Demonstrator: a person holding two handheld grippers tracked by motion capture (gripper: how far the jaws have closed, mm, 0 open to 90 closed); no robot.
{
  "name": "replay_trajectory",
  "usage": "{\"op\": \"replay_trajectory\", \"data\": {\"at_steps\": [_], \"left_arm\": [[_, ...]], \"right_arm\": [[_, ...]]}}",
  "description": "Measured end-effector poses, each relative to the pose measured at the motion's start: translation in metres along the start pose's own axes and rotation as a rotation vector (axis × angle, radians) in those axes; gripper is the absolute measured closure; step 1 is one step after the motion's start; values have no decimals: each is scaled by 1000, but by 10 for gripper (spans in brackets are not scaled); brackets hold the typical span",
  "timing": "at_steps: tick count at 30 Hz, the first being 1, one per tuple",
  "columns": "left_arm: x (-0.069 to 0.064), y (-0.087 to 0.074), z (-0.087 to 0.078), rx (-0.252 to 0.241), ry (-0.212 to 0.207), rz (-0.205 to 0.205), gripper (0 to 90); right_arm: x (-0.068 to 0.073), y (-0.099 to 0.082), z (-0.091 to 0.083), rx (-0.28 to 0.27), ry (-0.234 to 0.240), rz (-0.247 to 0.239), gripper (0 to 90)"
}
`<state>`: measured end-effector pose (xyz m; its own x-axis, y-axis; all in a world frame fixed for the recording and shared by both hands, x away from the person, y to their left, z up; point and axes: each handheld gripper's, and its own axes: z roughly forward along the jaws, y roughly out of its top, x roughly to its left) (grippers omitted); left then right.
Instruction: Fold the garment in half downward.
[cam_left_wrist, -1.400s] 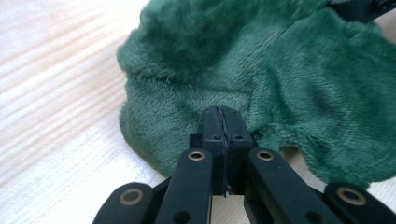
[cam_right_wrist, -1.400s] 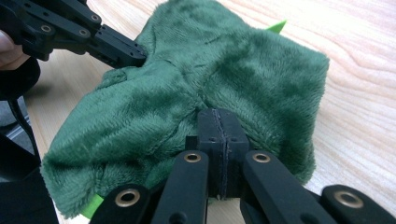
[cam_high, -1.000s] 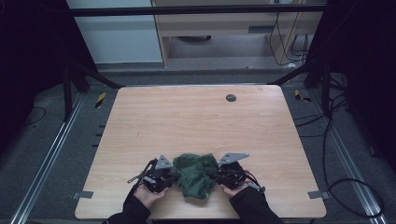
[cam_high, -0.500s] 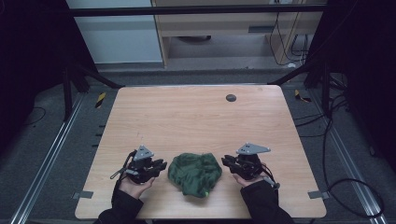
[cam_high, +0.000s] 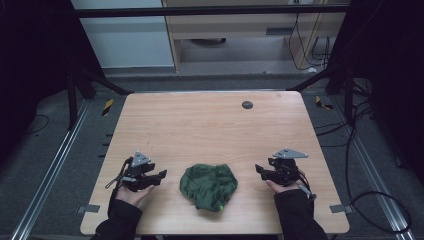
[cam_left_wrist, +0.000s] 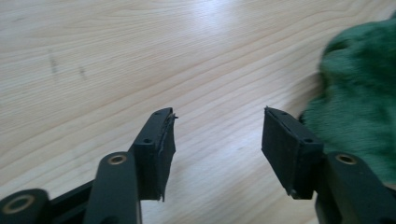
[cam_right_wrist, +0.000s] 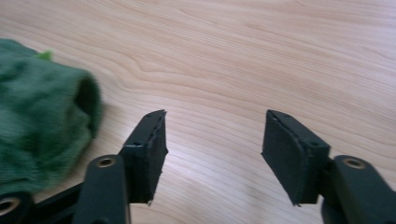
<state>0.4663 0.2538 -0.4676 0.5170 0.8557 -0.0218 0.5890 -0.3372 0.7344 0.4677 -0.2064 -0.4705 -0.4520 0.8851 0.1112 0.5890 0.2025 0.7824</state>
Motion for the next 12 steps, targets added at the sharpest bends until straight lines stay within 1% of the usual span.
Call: {"op": "replay_trajectory", "data": {"at_steps": [3,4,5,6,7,8,11,12], "left_arm": [[10,-2,-1,-2,18,-17,381],[10,-2,-1,-2,18,-17,373],[13,-3,-1,-3,27,-20,373],[15,-4,-2,-3,32,-27,365],[21,-5,-2,-3,42,-38,353],[21,-5,-2,-3,42,-38,348],[27,-7,-3,-2,54,-52,340],[28,-7,-3,-4,58,-55,330]], "right_arm": [[-9,-2,0,9,-26,19,345],[-11,-3,0,11,-34,19,336],[-11,-3,0,11,-34,19,336],[-13,-4,0,17,-37,29,324],[-17,-5,0,19,-51,31,304],[-17,-5,0,19,-51,31,304],[-22,-5,-1,13,-71,28,283],[-24,-5,-2,8,-76,37,272]]}}
